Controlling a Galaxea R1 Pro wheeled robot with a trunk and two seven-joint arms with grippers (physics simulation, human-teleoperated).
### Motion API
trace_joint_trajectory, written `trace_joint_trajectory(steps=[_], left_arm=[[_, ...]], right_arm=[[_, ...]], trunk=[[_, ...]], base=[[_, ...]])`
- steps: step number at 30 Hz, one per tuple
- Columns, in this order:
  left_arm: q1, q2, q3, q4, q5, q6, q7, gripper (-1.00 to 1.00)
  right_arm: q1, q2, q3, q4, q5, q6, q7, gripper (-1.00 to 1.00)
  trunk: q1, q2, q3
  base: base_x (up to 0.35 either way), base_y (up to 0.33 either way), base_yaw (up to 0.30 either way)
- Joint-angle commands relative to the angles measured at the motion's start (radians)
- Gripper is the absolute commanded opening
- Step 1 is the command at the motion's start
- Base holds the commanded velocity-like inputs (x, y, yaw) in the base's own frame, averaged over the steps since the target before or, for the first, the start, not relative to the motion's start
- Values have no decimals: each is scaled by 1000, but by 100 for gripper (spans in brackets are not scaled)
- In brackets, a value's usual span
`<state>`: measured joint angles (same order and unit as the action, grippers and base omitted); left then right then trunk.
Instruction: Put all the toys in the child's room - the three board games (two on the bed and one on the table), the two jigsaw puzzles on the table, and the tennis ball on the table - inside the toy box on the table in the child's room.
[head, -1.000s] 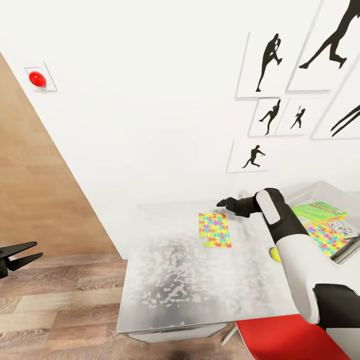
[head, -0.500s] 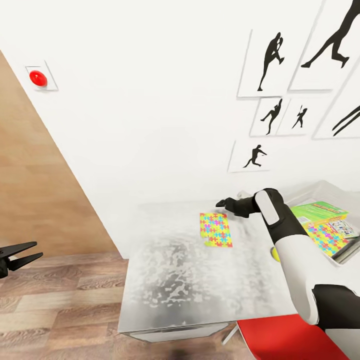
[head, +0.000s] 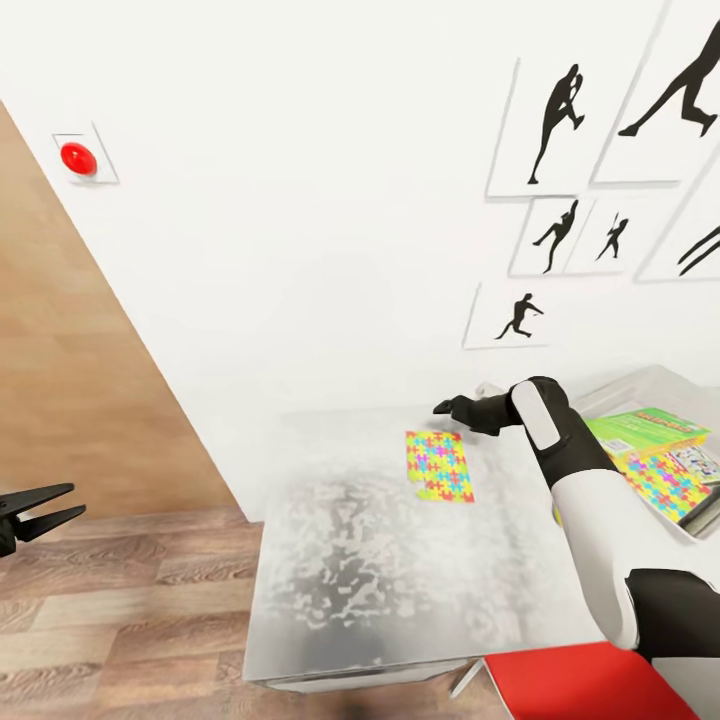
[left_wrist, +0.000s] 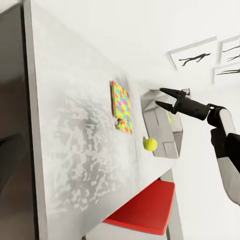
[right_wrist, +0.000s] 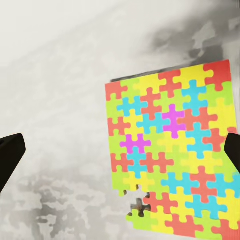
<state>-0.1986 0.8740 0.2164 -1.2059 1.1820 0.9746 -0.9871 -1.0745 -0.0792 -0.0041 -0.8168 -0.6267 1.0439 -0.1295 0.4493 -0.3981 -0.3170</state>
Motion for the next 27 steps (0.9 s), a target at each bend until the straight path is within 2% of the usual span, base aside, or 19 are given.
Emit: trace_joint_trajectory(steps=[1,10,27], left_arm=[[-1,0,0,0,1,4,-2,100],[-1,0,0,0,0,4,-2,100],[-1,0,0,0,-1,4,-1,100]], right_arm=[[-1,0,0,0,-11,3,-10,100],[-1,-1,-2,5,-10,3,-10,100],[-1,-2,-1,9,-10,3,-10,100]], trunk=[[1,-2,-2],[1,-2,-5],[1,-2,-32]], base=[[71,1,0],[19,0,0],[0,0,0]])
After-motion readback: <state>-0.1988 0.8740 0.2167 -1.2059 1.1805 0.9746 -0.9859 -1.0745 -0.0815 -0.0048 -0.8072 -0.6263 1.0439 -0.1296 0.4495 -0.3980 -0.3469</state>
